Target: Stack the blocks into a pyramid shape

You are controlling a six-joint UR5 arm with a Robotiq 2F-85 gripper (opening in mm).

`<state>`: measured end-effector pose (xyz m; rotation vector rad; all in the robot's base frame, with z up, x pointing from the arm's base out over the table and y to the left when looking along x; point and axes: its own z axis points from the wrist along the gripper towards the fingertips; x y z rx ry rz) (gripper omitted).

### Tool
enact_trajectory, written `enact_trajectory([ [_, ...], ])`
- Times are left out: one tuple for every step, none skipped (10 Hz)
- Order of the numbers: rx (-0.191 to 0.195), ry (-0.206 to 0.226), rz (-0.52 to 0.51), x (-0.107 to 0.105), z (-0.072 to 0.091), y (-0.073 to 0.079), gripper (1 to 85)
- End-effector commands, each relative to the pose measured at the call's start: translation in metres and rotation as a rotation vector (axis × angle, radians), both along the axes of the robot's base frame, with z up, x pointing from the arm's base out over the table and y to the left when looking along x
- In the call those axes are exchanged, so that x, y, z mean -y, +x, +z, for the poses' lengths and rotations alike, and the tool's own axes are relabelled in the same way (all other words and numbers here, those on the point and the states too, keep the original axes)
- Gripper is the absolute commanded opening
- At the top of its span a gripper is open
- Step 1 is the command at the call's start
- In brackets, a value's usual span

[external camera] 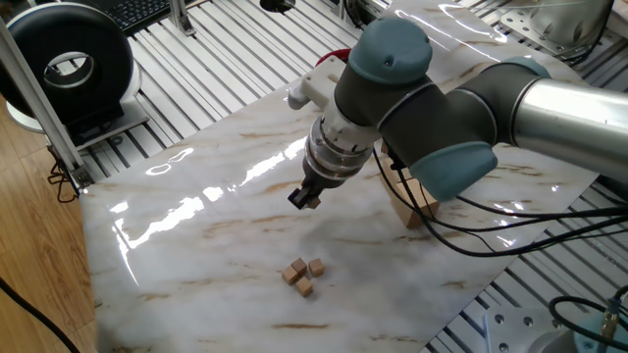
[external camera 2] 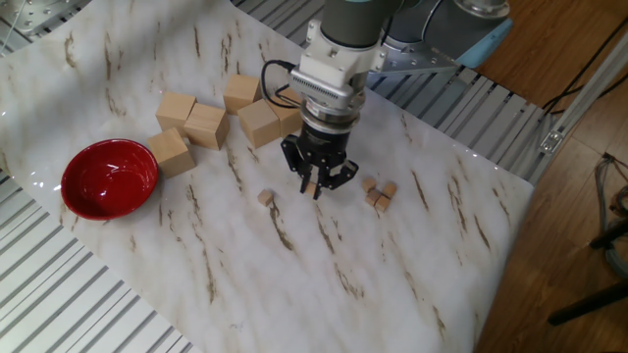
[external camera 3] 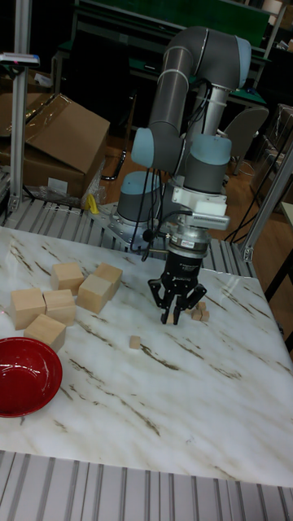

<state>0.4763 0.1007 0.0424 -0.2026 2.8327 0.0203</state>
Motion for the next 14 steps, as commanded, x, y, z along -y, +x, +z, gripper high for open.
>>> enact_trajectory([
  [0.015,-0.01,-0.043,0.007,0.002,0.005,1.0],
  [0.035,-0.007,-0.039,0.007,0.004,0.01,1.0],
  [0.041,0.016,-0.046,0.001,0.005,0.011,1.0],
  [0.05,0.034,-0.048,-0.003,0.006,0.013,1.0],
  [0.055,0.047,-0.057,-0.005,0.006,0.015,1.0],
  [0.073,0.05,-0.059,-0.006,0.008,0.019,1.0],
  [0.086,0.052,-0.064,-0.006,0.009,0.022,1.0],
  [0.104,0.055,-0.071,-0.006,0.011,0.027,1.0],
  [0.128,0.057,-0.075,-0.005,0.014,0.033,1.0],
  [0.137,0.067,-0.08,-0.007,0.015,0.035,1.0],
  [0.127,0.074,-0.087,-0.008,0.014,0.033,1.0],
  [0.122,0.078,-0.092,-0.009,0.013,0.032,1.0],
  [0.122,0.079,-0.093,-0.009,0.013,0.032,1.0],
  [0.123,0.08,-0.092,-0.009,0.014,0.032,1.0],
])
